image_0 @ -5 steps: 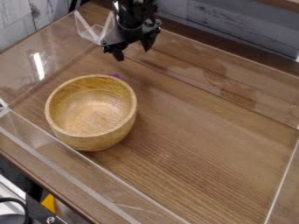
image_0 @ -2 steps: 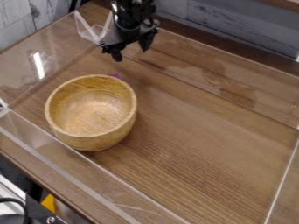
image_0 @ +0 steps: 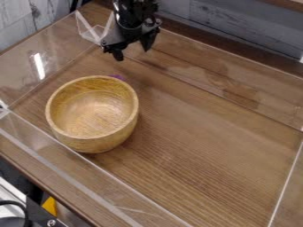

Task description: Put the purple eggplant in the brown bowl

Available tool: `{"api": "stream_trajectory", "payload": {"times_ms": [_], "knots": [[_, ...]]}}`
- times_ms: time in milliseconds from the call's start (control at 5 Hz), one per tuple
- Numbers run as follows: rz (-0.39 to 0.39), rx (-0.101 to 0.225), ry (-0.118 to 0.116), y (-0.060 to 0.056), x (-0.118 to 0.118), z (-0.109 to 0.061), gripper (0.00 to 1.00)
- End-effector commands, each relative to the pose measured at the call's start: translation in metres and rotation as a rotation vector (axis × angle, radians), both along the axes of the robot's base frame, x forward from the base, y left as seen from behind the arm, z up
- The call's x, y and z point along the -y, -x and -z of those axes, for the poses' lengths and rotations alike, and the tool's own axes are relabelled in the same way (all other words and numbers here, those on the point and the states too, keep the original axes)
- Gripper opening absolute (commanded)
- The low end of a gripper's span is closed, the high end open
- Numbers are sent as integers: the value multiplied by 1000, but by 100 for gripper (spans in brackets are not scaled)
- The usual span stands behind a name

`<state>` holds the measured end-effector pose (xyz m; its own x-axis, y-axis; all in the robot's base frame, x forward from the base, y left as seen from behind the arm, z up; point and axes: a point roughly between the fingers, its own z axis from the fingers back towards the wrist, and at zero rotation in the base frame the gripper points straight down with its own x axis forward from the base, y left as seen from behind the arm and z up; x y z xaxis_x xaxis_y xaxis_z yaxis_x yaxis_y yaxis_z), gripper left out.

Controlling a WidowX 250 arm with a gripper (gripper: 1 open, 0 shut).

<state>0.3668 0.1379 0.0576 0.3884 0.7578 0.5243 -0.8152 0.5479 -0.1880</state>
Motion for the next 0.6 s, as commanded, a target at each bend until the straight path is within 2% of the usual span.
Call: {"api": "stream_trajectory", "payload": {"times_ms": [0,200,400], "knots": [[-17,50,-14,-8,-9,-19,100],[-20,45,-10,-8,-9,-21,0],[-18,40,-2,-5,-6,-28,0]]}}
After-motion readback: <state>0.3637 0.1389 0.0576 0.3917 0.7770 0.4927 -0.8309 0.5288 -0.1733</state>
